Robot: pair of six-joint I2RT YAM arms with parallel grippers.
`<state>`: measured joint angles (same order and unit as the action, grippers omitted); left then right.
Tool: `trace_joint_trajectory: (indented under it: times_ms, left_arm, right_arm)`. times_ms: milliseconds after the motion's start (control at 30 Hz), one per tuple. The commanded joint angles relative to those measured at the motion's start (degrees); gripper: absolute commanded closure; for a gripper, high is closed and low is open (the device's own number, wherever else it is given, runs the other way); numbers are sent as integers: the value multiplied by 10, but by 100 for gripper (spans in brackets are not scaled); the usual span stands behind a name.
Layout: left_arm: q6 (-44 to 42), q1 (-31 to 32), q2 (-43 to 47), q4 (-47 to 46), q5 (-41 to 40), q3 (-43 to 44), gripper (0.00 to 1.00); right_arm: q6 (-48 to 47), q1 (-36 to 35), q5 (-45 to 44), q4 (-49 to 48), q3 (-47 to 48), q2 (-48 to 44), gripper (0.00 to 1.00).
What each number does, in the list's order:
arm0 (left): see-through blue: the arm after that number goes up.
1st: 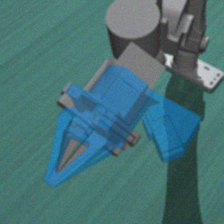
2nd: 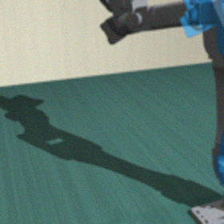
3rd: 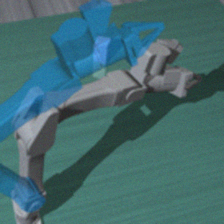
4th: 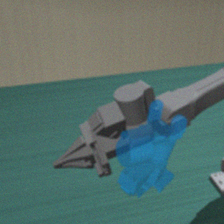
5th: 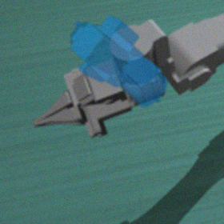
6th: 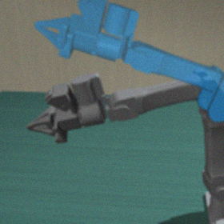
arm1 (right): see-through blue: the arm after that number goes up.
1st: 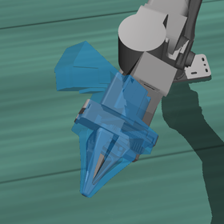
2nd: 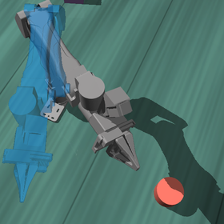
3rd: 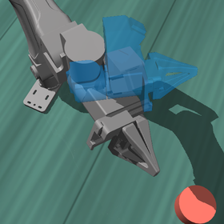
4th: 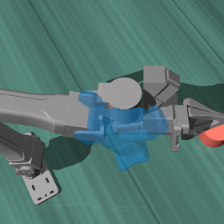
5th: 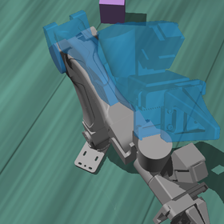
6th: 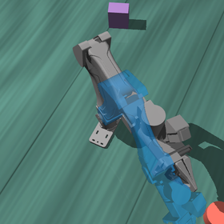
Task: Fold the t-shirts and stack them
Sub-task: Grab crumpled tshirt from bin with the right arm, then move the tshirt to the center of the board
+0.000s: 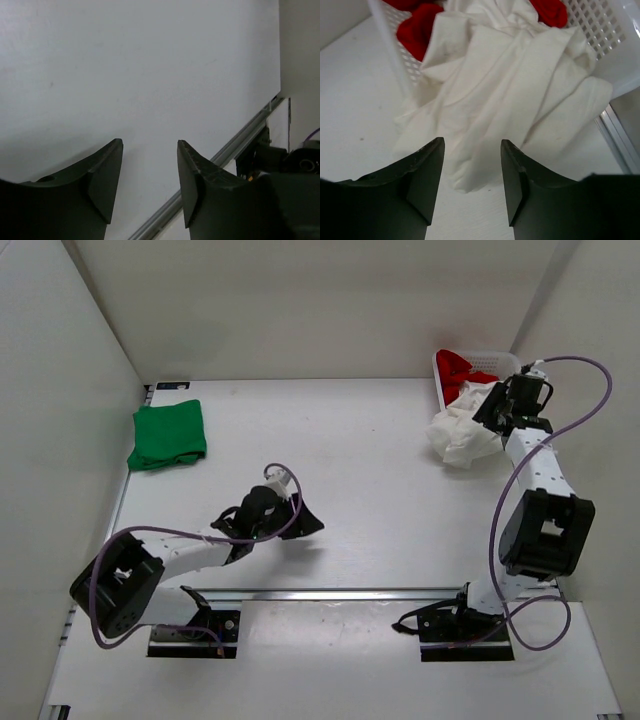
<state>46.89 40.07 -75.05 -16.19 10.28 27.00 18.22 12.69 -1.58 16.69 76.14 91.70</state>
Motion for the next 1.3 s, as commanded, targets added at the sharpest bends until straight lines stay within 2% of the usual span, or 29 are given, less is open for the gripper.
trace_joint_trajectory:
  times_ms: [0, 67, 133, 267, 300, 333, 400, 433, 533, 733, 867, 933, 967, 1067, 1133, 1167, 1200, 1267]
  left_arm:
    - [-1, 26, 16, -35, 45, -34, 40]
    - [-3, 38, 43, -44, 40, -57, 36]
    - [-5, 38, 59, -43, 42, -77, 35]
    - [-13, 15, 95, -39, 56, -100, 35]
    - [-15, 7, 101, -32, 57, -102, 35]
    - [-19, 3, 104, -25, 55, -102, 36]
    - [-22, 1, 116, -21, 55, -100, 36]
    - [-22, -3, 120, -20, 59, -98, 35]
    - [-22, -2, 118, -18, 55, -92, 35]
    - [-22, -25, 83, -17, 84, -48, 35]
    - [-17, -66, 86, -10, 107, -21, 36]
    - [-16, -97, 99, 11, 114, -10, 37]
    - [-15, -108, 105, 18, 120, -6, 36]
    - [-15, -131, 129, 32, 124, 2, 36]
    - [-10, -154, 130, 36, 136, 9, 36]
    - [-6, -171, 133, 39, 150, 12, 36]
    - [-2, -183, 133, 40, 158, 10, 36]
    - [5, -229, 138, 46, 183, 16, 36]
  right_arm:
    - [-30, 24, -29, 29, 34, 32, 51]
    - [-34, 34, -21, 23, 44, 52, 49]
    - [-42, 37, -25, 43, 88, 92, 45]
    - [-29, 41, 8, 72, 138, 137, 47]
    - [-28, 42, 11, 70, 142, 142, 52]
    - [-21, 44, 32, 63, 135, 143, 70]
    - [-6, 41, 42, 28, 110, 119, 96]
    - [8, 44, 40, 18, 85, 89, 100]
    - [11, 37, 19, -42, 29, 0, 100]
    - [6, 16, 20, -65, 49, -151, 100]
    - [-45, -74, -41, -111, 62, -265, 100]
    - [-79, -164, -88, -123, 78, -300, 100]
    - [-101, -188, -92, -129, 95, -317, 100]
    - [-148, -317, -116, -133, 132, -342, 100]
    - [-178, -442, -122, -143, 152, -346, 100]
    - [-203, -475, -150, -147, 165, -346, 100]
    - [-236, -551, -170, -154, 168, -336, 100]
    - [-312, -686, -273, -216, 161, -311, 100]
